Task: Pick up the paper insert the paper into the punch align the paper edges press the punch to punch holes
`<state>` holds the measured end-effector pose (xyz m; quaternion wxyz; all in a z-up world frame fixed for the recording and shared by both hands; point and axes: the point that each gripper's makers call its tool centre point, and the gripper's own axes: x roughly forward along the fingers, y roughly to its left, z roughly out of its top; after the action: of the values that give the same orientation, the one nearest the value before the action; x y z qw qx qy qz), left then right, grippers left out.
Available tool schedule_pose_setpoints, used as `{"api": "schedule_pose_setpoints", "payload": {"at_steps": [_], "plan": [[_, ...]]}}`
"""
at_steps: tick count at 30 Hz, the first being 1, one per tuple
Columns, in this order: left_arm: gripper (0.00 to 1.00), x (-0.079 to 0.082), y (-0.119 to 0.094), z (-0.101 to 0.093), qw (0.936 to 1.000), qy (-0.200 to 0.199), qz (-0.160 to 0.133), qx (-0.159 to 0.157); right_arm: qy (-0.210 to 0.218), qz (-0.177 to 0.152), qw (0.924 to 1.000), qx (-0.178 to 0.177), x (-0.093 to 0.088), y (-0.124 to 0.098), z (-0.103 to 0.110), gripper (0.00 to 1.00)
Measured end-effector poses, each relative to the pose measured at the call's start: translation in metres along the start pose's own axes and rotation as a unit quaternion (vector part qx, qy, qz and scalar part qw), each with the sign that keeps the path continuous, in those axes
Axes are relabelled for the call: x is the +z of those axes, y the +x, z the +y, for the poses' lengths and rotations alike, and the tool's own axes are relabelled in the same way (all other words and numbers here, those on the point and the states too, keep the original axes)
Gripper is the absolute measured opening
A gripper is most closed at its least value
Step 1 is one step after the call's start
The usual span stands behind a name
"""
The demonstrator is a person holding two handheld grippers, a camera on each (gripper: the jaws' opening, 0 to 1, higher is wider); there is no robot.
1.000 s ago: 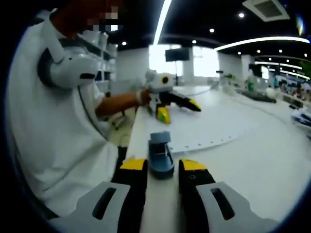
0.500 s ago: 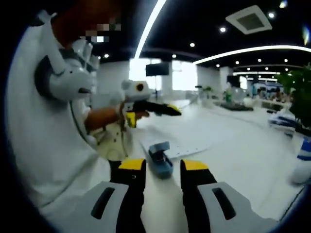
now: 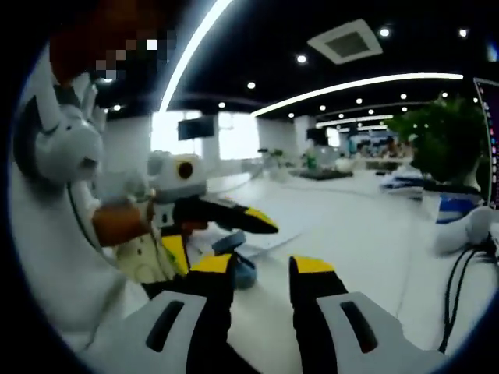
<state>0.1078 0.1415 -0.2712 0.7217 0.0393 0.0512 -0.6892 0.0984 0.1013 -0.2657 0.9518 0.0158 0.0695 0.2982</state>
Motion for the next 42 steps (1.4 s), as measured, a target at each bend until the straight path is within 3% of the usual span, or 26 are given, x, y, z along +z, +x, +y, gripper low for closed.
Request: {"api": "schedule_pose_setpoints", "payload": {"at_steps": [1,4,9,12,14,18,30,42], "plan": [[0.67,-0.002,-0.001,-0.002,1.0,0.003,0.006,-0.001,-0.003,-0.003,0.9991,-0.042,0.001,0.0,-0.008,0.31],[0.63,-0.005,0.003,-0.002,0.9999,-0.004,0.009,-0.002,-0.011,-0.002,0.9945,-0.104,-0.002,0.0,-0.016,0.31],[0.63,-0.011,0.007,-0.004,0.9997,0.001,0.022,-0.005,-0.029,0.023,0.9891,-0.143,-0.015,0.005,-0.021,0.31],[0.62,-0.013,0.008,-0.005,0.9996,0.005,0.027,-0.006,-0.024,0.035,0.989,-0.142,-0.023,0.011,-0.02,0.31],[0.61,-0.013,0.009,-0.004,0.9996,0.005,0.028,-0.005,-0.055,0.053,0.9879,-0.135,-0.028,0.015,-0.016,0.31],[0.57,-0.017,0.011,-0.006,0.9993,0.009,0.035,-0.009,-0.051,0.052,0.99,-0.121,-0.03,0.021,-0.007,0.28],[0.39,-0.023,0.015,0.001,0.9988,0.016,0.047,0.005,-0.028,0.046,0.9905,-0.126,-0.032,0.015,-0.014,0.3],[0.28,-0.025,0.016,0.003,0.9985,0.024,0.049,0.006,0.033,-0.013,0.9917,-0.124,0.002,0.006,-0.014,0.24]]}}
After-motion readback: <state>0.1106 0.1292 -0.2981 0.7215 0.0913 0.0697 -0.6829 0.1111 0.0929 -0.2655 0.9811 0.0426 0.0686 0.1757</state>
